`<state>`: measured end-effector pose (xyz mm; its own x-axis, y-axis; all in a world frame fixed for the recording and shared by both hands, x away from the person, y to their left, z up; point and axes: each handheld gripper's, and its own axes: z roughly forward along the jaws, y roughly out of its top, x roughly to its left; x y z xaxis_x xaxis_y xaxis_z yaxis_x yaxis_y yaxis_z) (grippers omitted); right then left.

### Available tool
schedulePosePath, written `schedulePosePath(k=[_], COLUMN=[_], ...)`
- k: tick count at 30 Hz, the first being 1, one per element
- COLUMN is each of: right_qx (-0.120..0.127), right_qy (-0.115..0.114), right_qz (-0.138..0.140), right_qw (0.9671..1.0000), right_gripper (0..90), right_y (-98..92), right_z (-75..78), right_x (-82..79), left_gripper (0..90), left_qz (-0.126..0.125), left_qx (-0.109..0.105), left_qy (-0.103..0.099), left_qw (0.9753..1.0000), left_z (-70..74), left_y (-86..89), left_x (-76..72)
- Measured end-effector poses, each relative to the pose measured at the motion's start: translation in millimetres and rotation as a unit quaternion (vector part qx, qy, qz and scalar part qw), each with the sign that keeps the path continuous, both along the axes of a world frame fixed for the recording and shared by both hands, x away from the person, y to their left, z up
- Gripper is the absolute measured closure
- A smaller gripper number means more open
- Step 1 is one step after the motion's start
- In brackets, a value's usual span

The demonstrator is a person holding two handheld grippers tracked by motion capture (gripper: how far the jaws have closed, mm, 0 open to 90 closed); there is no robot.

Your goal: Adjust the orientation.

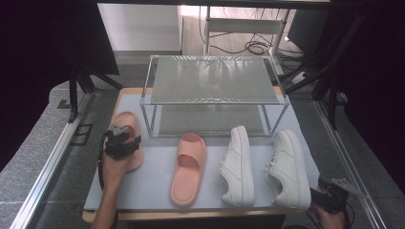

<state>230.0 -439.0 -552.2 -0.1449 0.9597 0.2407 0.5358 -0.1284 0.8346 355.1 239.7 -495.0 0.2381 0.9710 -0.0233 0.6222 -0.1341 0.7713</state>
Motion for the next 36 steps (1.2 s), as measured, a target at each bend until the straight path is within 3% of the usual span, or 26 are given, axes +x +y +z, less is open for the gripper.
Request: schedulePosePath(k=[8,15,19,22,27,36], right_qx=[0.0,0.002,0.002,0.002,0.003,0.003], right_qy=[0.001,0.0,-0.002,-0.002,-0.003,-0.003], right_qz=[-0.002,-0.003,-0.003,-0.003,-0.003,-0.003], right_qw=[1.0,1.0,1.0,1.0,1.0,1.0], right_gripper=[12.8,12.7,12.7,12.7,12.7,12.7], right_y=[0.3,0.3,0.2,0.2,0.2,0.2], right_z=[0.1,-0.3,-0.6,-0.7,-0.8,-0.9], right_x=[0.0,-0.2,-0.2,-0.3,-0.3,-0.4], left_gripper=[52.9,58.9,68.8,76.8,79.8,85.4], left_qz=[0.007,0.009,0.019,0.028,0.029,0.037], left_qx=[-0.002,0.011,0.009,0.01,-0.009,-0.006], left_qy=[0.008,0.022,0.036,0.037,0.041,0.039], left_qw=[0.9999,0.9997,0.9991,0.9989,0.9987,0.9985], left_z=[2.3,6.5,6.7,7.2,9.0,14.7], left_y=[-0.1,-4.8,-5.2,-4.2,1.7,12.7], left_x=[12.3,21.3,25.7,25.3,23.7,15.0])
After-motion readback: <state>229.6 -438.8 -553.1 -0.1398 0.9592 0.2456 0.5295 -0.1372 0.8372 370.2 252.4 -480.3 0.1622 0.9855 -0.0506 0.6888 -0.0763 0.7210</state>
